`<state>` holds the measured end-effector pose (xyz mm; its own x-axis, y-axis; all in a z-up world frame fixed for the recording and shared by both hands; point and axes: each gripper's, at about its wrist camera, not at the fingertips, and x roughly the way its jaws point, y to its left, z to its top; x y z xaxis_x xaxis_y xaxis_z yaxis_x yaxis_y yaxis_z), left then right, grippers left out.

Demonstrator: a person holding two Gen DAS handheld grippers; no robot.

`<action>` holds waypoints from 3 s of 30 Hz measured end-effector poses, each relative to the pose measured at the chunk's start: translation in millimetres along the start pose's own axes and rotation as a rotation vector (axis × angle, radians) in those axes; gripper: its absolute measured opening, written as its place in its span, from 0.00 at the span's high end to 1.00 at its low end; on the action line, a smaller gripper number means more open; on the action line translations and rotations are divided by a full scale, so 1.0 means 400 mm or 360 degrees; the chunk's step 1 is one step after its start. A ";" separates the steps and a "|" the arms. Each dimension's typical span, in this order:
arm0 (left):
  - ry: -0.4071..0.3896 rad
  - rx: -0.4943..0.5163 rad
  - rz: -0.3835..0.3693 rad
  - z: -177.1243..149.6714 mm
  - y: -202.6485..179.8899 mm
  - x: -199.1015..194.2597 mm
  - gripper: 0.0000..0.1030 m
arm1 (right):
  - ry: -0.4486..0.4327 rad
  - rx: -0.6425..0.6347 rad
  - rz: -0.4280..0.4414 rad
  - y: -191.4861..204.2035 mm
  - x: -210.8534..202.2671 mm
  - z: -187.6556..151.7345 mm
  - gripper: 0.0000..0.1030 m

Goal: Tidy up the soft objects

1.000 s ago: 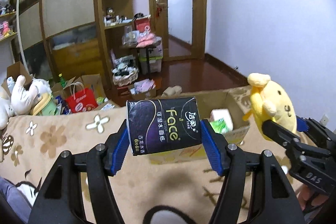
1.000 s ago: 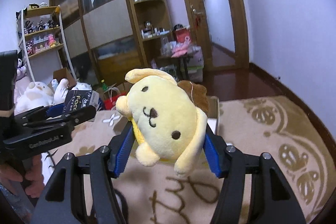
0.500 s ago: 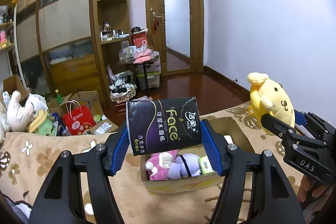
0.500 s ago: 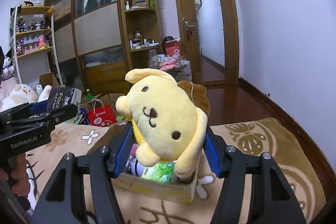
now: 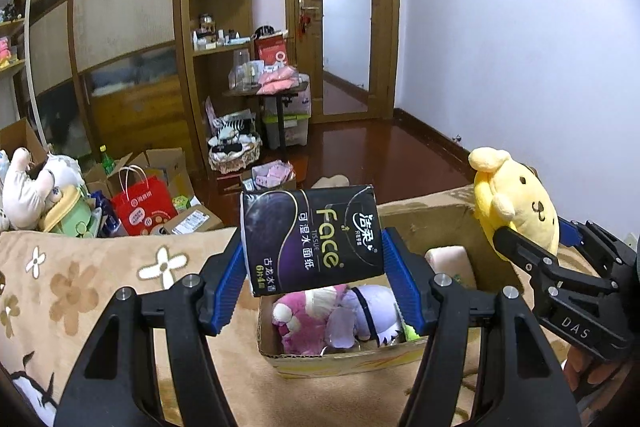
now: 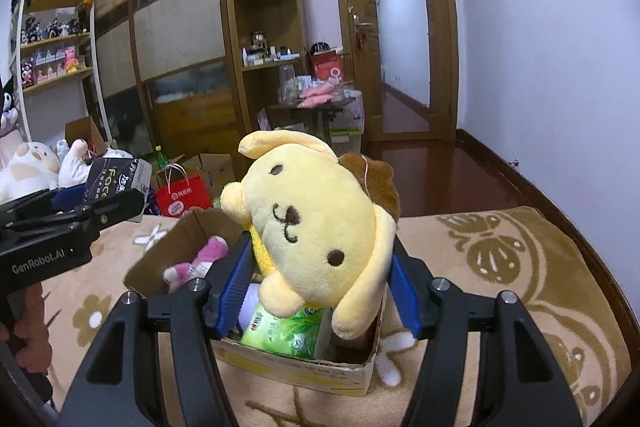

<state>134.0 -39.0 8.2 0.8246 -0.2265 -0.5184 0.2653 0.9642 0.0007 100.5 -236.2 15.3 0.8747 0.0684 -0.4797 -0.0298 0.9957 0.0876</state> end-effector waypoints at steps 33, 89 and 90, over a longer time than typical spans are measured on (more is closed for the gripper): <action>0.0110 0.0006 0.0148 -0.052 0.023 0.019 0.11 | 0.0057 0.0095 -0.0015 -0.041 0.025 -0.057 0.08; 0.0002 0.0046 0.0342 -0.153 0.021 -0.321 0.02 | -0.0105 0.0104 -0.0101 -0.095 -0.307 -0.125 0.00; 0.0005 0.0048 0.0338 -0.153 0.022 -0.319 0.02 | -0.0100 0.0112 -0.0103 -0.096 -0.304 -0.125 0.00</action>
<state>0.4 6.7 22.2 0.8620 -0.0183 -0.5065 0.1006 0.9856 0.1356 -28.8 -279.6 26.6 0.9023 -0.0024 -0.4311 0.0600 0.9909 0.1201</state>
